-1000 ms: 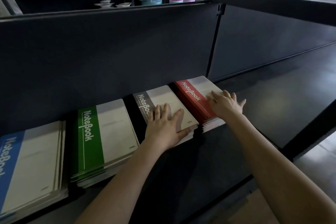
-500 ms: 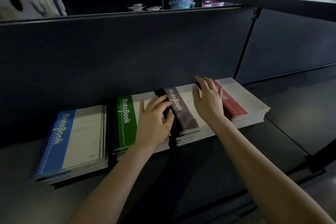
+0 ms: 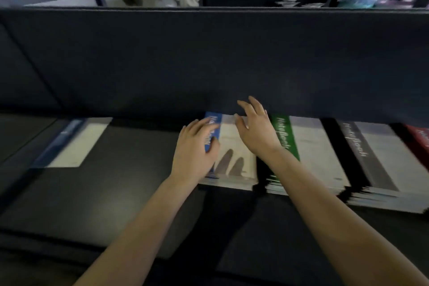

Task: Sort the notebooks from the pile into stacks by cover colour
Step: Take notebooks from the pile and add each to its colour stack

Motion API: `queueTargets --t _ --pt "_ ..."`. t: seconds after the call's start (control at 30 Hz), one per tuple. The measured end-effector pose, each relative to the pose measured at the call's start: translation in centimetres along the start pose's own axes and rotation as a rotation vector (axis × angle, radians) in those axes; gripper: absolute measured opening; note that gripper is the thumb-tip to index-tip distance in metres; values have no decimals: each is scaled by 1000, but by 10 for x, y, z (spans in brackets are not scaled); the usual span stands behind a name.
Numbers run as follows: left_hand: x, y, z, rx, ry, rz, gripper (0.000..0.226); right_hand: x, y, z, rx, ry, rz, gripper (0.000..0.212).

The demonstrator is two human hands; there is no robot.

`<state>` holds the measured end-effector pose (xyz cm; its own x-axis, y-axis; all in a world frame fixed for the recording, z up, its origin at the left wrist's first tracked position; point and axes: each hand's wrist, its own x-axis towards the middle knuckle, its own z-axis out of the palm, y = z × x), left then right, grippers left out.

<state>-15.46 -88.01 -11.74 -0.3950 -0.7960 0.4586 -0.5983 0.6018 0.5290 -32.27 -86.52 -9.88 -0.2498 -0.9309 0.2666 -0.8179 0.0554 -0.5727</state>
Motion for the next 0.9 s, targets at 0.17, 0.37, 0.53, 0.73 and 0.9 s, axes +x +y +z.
queueTargets --t 0.17,0.37,0.53,0.73,0.9 --pt "-9 -66 -53 29 76 -121 35 23 -67 57 22 -81 -105 49" --pt "-23 -148 -117 114 94 -237 35 40 -148 130 17 -215 -224 55" --pt "-35 -217 -164 131 129 -355 34 52 -200 186 -15 -306 -250 57" --pt "-46 -289 -205 144 60 -518 40 61 -244 244 7 -391 -215 57" --pt "-49 -324 -208 23 -45 -672 47 56 -261 282 105 -480 -135 59"
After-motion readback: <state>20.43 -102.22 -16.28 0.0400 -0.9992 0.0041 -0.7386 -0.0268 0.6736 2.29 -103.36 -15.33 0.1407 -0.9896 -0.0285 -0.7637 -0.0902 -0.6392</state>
